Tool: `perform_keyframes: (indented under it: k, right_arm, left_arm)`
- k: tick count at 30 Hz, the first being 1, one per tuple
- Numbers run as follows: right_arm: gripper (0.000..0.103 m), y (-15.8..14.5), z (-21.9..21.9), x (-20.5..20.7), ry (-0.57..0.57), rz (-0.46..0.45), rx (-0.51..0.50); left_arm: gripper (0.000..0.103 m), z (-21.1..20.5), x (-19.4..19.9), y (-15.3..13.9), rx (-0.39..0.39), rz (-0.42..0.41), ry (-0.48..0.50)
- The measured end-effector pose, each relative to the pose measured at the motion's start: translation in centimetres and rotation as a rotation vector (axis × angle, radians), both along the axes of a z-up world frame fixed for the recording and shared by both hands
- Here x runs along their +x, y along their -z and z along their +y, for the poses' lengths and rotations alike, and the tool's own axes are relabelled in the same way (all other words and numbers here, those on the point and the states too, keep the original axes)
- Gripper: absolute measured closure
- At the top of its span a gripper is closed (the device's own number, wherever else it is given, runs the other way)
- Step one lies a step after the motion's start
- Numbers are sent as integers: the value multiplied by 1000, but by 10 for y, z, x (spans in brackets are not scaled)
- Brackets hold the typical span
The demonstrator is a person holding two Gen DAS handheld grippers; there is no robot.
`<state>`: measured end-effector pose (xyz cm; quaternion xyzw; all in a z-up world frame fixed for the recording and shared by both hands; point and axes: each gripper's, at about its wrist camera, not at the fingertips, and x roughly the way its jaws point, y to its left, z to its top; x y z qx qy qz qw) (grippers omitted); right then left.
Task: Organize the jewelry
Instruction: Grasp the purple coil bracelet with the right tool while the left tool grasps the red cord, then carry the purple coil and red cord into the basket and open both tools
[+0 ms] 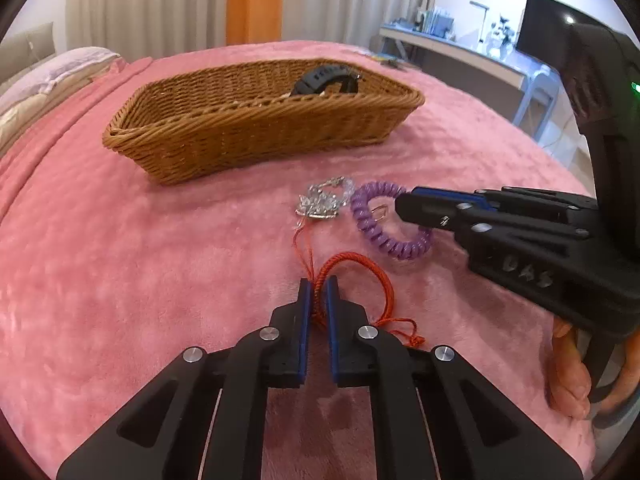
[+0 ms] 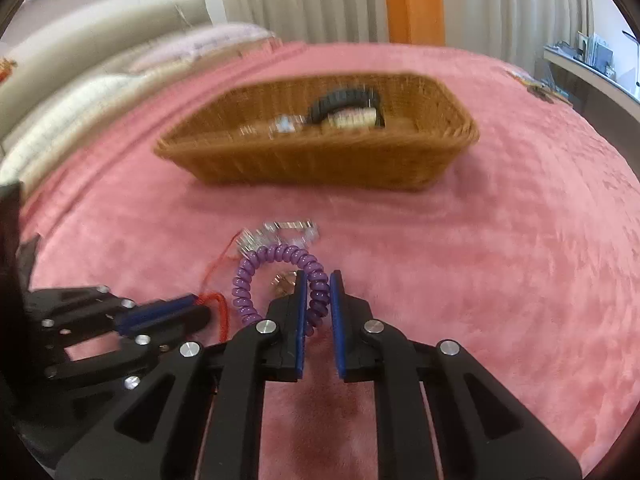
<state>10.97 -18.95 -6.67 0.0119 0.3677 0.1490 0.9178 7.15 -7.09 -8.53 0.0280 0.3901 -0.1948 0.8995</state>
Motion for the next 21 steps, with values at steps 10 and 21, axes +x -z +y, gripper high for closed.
perform_keyframes:
  k: [10, 21]
  right_arm:
    - [93, -12, -15, -9, 8, -59, 89]
    - [93, -21, -23, -16, 38, -108, 121]
  left_arm:
    - [98, 9, -7, -12, -92, -73, -22]
    - [98, 19, -8, -21, -145, -107, -46]
